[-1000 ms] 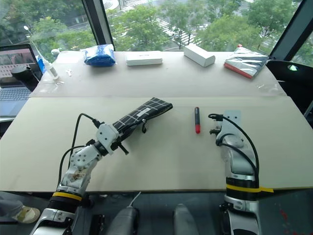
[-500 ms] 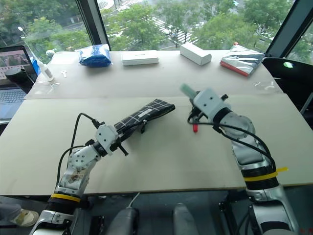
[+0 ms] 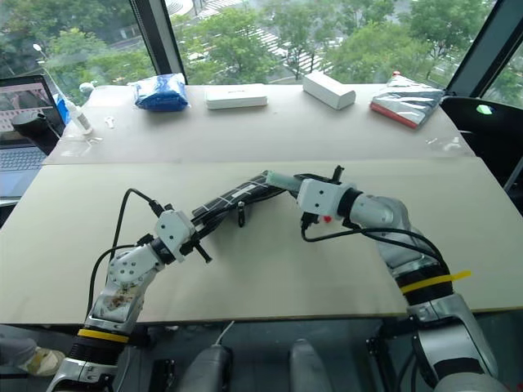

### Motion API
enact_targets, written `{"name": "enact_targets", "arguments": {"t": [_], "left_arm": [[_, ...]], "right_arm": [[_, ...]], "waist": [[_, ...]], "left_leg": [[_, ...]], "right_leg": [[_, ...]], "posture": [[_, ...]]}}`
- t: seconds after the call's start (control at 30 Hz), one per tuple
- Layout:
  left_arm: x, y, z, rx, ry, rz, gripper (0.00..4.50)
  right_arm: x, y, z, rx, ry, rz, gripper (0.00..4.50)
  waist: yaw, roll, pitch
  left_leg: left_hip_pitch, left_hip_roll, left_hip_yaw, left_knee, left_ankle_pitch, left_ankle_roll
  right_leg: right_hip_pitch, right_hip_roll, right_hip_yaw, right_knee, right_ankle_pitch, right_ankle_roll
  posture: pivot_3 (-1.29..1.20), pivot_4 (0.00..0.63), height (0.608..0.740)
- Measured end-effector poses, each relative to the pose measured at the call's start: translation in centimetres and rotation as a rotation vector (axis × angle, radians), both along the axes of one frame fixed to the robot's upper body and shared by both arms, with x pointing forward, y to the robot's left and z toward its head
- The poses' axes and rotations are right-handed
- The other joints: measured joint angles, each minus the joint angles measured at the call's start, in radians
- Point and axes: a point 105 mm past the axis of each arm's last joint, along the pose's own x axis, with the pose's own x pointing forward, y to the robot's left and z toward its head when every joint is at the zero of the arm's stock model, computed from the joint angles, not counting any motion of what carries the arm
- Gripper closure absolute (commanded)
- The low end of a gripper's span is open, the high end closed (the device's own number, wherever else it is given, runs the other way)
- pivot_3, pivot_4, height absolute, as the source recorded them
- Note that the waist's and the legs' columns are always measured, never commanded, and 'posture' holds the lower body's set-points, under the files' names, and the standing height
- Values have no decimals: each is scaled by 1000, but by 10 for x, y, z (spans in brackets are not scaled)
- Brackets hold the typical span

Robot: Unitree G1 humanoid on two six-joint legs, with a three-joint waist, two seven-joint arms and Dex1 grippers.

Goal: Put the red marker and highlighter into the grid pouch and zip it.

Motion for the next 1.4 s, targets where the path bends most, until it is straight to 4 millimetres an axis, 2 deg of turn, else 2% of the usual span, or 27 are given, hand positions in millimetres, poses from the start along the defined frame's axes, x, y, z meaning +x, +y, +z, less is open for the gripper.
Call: {"name": "enact_targets", "arguments": {"t": [0.23,0.67,0.83,1.1,1.4], "left_arm": [[0,0,0,-1,3,-1,4500],[0,-3,1,2,1,-13,4500],[0,-5,0,5,5,-21,4500],[-1,-8,-2,10,9,-31,4500],[-3,-10,-4,22,15,-49,4500]], "right_arm": [[-11,-14,-7,14,93,23,3419],[7,-19,-16,-31,116,-70,3419],[12,-14,-21,-56,124,-63,3419],[17,3,-20,-112,101,-13,3419],[8,54,-31,-298,-26,189,3419]], "waist": [[5,0,0],[12,0,0],[13,0,0],[12,0,0],[10,0,0]], "left_leg": [[1,0,0,0,0,0],[1,0,0,0,0,0],[1,0,0,0,0,0],[1,0,0,1,0,0],[1,0,0,1,0,0]], "right_leg": [[0,0,0,1,0,0],[0,0,0,1,0,0],[0,0,0,1,0,0],[0,0,0,1,0,0],[0,0,0,2,0,0]], "posture": [[0,150,740],[0,150,740],[0,150,740],[0,150,740],[0,150,740]]}}
